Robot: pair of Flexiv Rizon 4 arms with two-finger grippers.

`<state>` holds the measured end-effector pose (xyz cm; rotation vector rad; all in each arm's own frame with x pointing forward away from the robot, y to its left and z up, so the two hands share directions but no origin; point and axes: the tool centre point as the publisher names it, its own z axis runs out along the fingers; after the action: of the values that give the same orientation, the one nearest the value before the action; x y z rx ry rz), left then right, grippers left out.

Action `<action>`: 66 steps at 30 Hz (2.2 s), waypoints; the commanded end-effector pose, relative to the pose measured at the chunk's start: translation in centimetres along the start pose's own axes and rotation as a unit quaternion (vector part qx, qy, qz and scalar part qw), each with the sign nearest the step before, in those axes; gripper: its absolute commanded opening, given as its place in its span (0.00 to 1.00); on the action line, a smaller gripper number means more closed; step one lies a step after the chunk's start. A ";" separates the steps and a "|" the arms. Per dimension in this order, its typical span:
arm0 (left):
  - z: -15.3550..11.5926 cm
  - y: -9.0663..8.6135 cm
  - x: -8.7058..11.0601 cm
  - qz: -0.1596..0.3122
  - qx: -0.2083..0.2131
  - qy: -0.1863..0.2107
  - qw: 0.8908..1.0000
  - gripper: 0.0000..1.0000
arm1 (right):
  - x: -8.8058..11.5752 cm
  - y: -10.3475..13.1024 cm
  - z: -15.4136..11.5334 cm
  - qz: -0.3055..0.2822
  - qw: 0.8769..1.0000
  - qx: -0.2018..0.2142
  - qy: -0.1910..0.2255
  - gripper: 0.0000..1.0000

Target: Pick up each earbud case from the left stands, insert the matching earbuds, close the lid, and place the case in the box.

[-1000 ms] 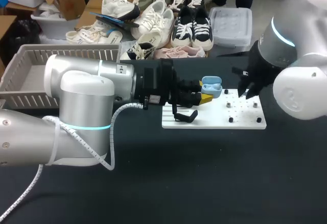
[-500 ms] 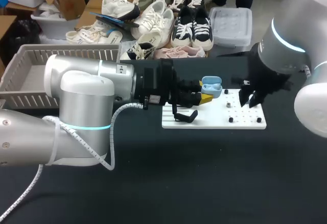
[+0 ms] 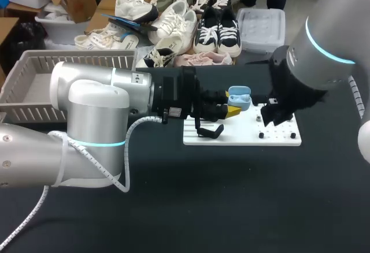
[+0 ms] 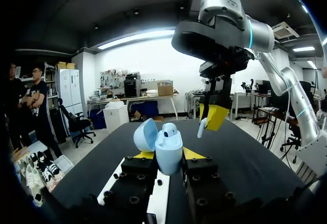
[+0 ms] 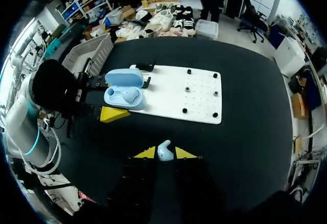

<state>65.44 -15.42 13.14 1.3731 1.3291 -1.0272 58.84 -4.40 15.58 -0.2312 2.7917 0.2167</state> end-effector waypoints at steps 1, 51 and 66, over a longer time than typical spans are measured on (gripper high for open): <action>0.1 -0.1 0.0 0.000 -0.004 0.000 1.000 0.00 | 0.7 1.2 -2.2 -0.026 1.000 -0.002 -0.015 0.00; 0.1 -0.1 0.0 0.000 -0.004 0.000 1.000 0.00 | -6.8 4.9 -0.9 -0.201 0.979 -0.025 0.017 0.00; 0.1 -0.1 0.0 0.000 -0.004 0.000 1.000 0.00 | -6.2 5.1 -0.7 -0.210 0.977 -0.022 0.020 0.00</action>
<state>65.44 -15.42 13.14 1.3731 1.3291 -1.0272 63.67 1.19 19.08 -0.8396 2.6985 0.1845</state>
